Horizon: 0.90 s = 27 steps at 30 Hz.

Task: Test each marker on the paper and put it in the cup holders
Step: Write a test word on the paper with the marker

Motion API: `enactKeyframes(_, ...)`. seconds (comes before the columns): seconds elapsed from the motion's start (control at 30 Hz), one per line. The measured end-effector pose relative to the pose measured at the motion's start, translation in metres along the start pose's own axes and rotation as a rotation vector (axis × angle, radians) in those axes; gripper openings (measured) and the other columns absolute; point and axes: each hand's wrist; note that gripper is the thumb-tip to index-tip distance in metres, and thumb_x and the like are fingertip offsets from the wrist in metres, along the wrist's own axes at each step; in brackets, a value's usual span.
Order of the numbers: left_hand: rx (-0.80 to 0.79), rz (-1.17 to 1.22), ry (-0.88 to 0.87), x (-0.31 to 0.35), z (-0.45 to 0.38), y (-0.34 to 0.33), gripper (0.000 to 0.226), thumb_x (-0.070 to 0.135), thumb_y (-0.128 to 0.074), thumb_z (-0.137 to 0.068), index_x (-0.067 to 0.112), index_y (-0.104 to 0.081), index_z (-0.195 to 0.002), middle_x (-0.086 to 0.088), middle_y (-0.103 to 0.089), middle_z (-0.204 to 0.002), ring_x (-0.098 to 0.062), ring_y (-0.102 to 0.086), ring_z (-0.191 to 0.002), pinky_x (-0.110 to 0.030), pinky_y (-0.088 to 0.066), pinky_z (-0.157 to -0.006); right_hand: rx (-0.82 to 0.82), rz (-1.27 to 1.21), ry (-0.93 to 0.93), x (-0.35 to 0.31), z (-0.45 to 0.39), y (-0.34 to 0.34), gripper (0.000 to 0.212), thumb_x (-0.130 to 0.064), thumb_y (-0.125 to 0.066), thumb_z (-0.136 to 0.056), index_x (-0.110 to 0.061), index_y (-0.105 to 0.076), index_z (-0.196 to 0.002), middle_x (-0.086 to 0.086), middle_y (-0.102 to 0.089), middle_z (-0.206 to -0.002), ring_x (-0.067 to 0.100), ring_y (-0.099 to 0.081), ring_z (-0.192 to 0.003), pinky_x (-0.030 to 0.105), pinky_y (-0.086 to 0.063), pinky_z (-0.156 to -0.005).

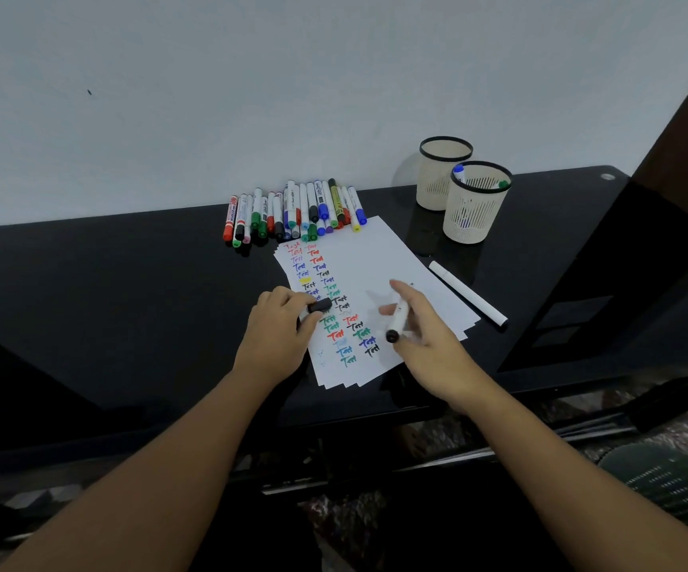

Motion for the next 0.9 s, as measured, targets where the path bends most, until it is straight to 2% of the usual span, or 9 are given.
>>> enactKeyframes(0.07,0.009,-0.001,-0.017,0.001,0.0,0.001,0.026,0.032,-0.054,-0.102,0.021,-0.062,-0.124,0.005,-0.057,-0.112,-0.015,-0.046,-0.102,-0.036,-0.043,-0.091,-0.06,-0.001,-0.017,-0.008,-0.006,0.003,0.068,-0.012,-0.049,-0.103,-0.047,-0.027,-0.157,-0.021,-0.049,-0.142,-0.004,-0.048,-0.13,0.011,-0.044,-0.09)
enactKeyframes(0.13,0.025,0.019,-0.021,0.003,0.001,0.003,0.022,0.029,-0.054,-0.103,0.021,-0.061,-0.122,0.007,-0.058,-0.107,-0.013,-0.047,-0.097,-0.036,-0.044,-0.088,-0.029,-0.061,-0.001,-0.016,-0.014,0.002,0.056,-0.026,-0.047,-0.102,-0.043,-0.038,-0.154,-0.013,-0.051,-0.143,0.005,-0.051,-0.13,0.021,-0.039,-0.106)
enactKeyframes(0.17,0.033,0.036,-0.02,0.004,0.001,0.003,0.021,0.027,-0.054,-0.103,0.021,-0.06,-0.122,0.007,-0.058,-0.104,-0.012,-0.047,-0.095,-0.036,-0.045,-0.085,0.024,-0.068,0.015,-0.018,-0.02,0.001,0.046,-0.031,-0.047,-0.103,-0.041,-0.047,-0.148,-0.01,-0.056,-0.138,0.007,-0.057,-0.123,0.024,-0.042,-0.106)
enactKeyframes(0.23,0.05,0.073,-0.002,0.004,0.002,0.005,0.02,0.026,-0.054,-0.103,0.022,-0.059,-0.122,0.007,-0.059,-0.101,-0.012,-0.049,-0.092,-0.036,-0.047,-0.08,0.118,-0.025,0.018,-0.023,-0.032,-0.001,0.029,-0.029,-0.048,-0.109,-0.041,-0.056,-0.134,-0.005,-0.064,-0.125,0.004,-0.068,-0.094,0.02,-0.05,-0.09)
enactKeyframes(0.3,0.063,0.098,0.025,0.003,0.002,0.006,0.021,0.026,-0.053,-0.104,0.024,-0.056,-0.124,0.006,-0.061,-0.102,-0.012,-0.053,-0.092,-0.036,-0.049,-0.077,0.093,0.055,0.025,-0.024,-0.043,0.001,0.034,-0.021,-0.048,-0.109,-0.046,-0.047,-0.133,-0.003,-0.067,-0.12,0.006,-0.064,-0.083,0.027,-0.05,-0.086)
enactKeyframes(0.37,0.068,0.105,0.031,0.002,0.001,0.006,0.021,0.027,-0.053,-0.104,0.025,-0.054,-0.125,0.006,-0.062,-0.103,-0.012,-0.054,-0.092,-0.036,-0.05,-0.076,-0.002,0.231,0.029,-0.022,-0.05,0.003,0.043,-0.024,-0.055,-0.106,-0.044,-0.035,-0.139,-0.001,-0.069,-0.124,0.013,-0.062,-0.096,0.033,-0.048,-0.093)
enactKeyframes(0.5,0.058,0.109,0.026,0.003,0.0,0.005,0.023,0.027,-0.053,-0.104,0.024,-0.055,-0.126,0.005,-0.062,-0.105,-0.011,-0.054,-0.094,-0.034,-0.049,-0.078,-0.04,0.653,0.067,-0.017,-0.059,0.007,0.024,-0.031,-0.061,-0.103,-0.032,-0.055,-0.126,-0.006,-0.07,-0.123,0.02,-0.065,-0.103,0.042,-0.055,-0.09)
enactKeyframes(0.73,0.055,0.094,-0.011,0.004,0.002,0.006,0.025,0.027,-0.052,-0.104,0.022,-0.056,-0.128,0.005,-0.062,-0.109,-0.01,-0.052,-0.096,-0.03,-0.045,-0.077,-0.032,0.694,0.145,-0.009,-0.064,0.007,0.025,-0.03,-0.061,-0.103,-0.038,-0.059,-0.127,-0.003,-0.068,-0.116,0.019,-0.062,-0.099,0.042,-0.054,-0.087)
enactKeyframes(0.9,0.066,0.083,-0.081,0.007,0.004,0.009,0.023,0.026,-0.054,-0.104,0.018,-0.059,-0.125,0.0,-0.063,-0.108,-0.016,-0.054,-0.095,-0.035,-0.048,-0.077,-0.061,0.735,0.168,-0.012,-0.07,0.001,0.027,-0.031,-0.062,-0.103,-0.037,-0.059,-0.129,-0.003,-0.068,-0.116,0.016,-0.061,-0.097,0.039,-0.054,-0.087)
Point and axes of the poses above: each hand's wrist, its own z-axis away from the middle knuckle, its own y-axis out of the back of the hand, x = y × z
